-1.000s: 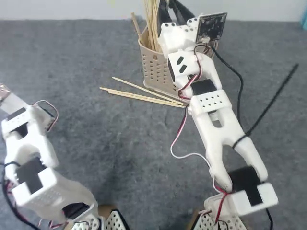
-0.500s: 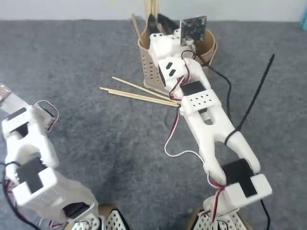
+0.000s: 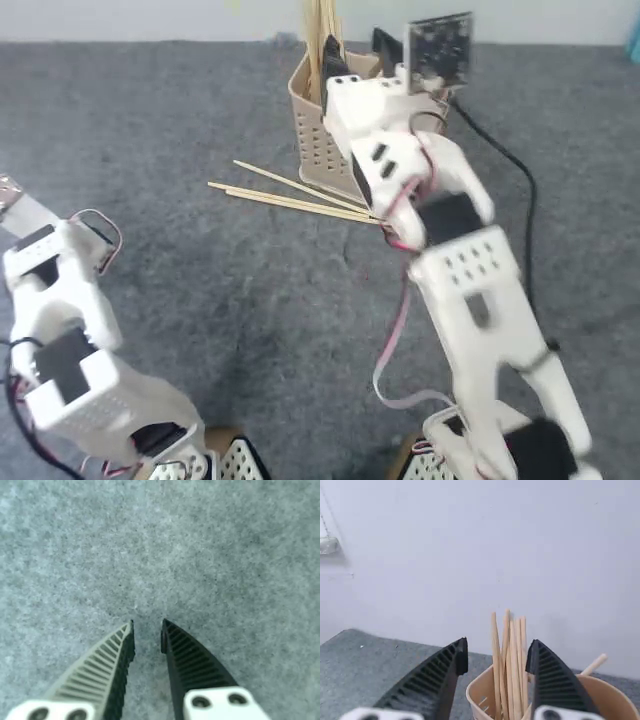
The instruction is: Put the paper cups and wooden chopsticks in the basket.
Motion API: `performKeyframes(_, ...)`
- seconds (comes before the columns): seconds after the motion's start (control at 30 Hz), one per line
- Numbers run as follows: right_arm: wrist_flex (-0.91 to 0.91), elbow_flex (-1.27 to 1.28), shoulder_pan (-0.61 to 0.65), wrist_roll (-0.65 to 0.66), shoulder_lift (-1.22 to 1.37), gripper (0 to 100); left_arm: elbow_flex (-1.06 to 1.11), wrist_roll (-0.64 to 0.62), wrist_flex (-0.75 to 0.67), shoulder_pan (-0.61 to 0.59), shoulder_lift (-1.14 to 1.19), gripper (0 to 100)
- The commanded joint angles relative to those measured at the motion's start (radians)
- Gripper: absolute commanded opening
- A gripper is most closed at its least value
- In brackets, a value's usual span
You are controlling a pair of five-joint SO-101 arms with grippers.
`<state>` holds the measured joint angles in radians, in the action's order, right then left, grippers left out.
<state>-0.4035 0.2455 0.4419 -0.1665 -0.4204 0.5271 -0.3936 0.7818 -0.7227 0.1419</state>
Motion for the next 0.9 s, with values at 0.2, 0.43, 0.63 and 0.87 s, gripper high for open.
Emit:
performKeyframes(0.2,-0.605,0.017,0.179,0.012,-0.163,19.7,-0.031,-0.006,-0.021,0.008,-0.008,8)
performKeyframes(0.43,-0.403,0.249,0.278,0.198,0.005,19.7,-0.031,-0.008,-0.021,0.005,-0.008,8)
performKeyframes(0.63,0.274,0.377,0.277,-0.034,0.318,4.1,-0.033,-0.009,-0.021,-0.005,-0.008,8)
performKeyframes(0.87,0.674,0.172,0.262,-0.049,0.7,4.0,-0.035,-0.009,-0.021,-0.002,-0.008,8)
